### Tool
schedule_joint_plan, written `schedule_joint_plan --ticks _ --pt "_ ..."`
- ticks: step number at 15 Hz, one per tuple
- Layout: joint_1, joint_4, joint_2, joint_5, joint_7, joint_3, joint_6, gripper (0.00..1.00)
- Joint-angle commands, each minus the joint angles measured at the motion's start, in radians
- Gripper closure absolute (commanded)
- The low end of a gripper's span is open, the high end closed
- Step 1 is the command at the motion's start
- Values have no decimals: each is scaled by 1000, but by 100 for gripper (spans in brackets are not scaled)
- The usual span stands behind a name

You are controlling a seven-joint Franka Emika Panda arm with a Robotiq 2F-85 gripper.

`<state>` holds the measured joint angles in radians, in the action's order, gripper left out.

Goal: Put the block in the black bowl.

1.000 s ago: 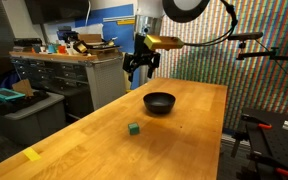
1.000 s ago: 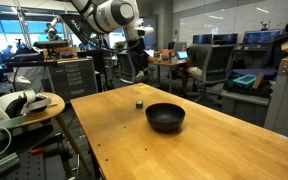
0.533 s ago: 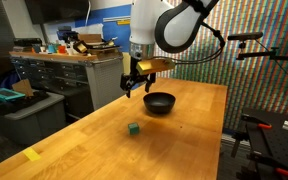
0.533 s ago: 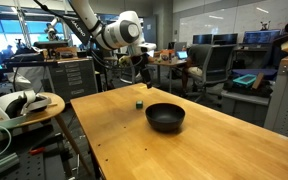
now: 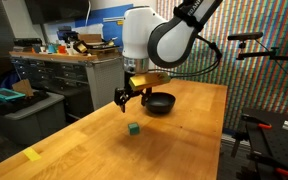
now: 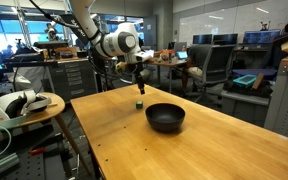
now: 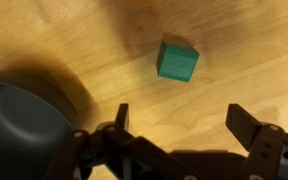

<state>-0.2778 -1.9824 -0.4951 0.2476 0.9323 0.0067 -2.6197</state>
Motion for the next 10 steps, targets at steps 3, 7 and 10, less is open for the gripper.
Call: schedule_joint_plan --ticks 3,7,10 --pt "0 65 -89 -74 -42 -8 -31 0" --pt "0 104 -140 -137 -70 1 -26 0" --pt "1 129 -168 -174 -88 3 -16 0"
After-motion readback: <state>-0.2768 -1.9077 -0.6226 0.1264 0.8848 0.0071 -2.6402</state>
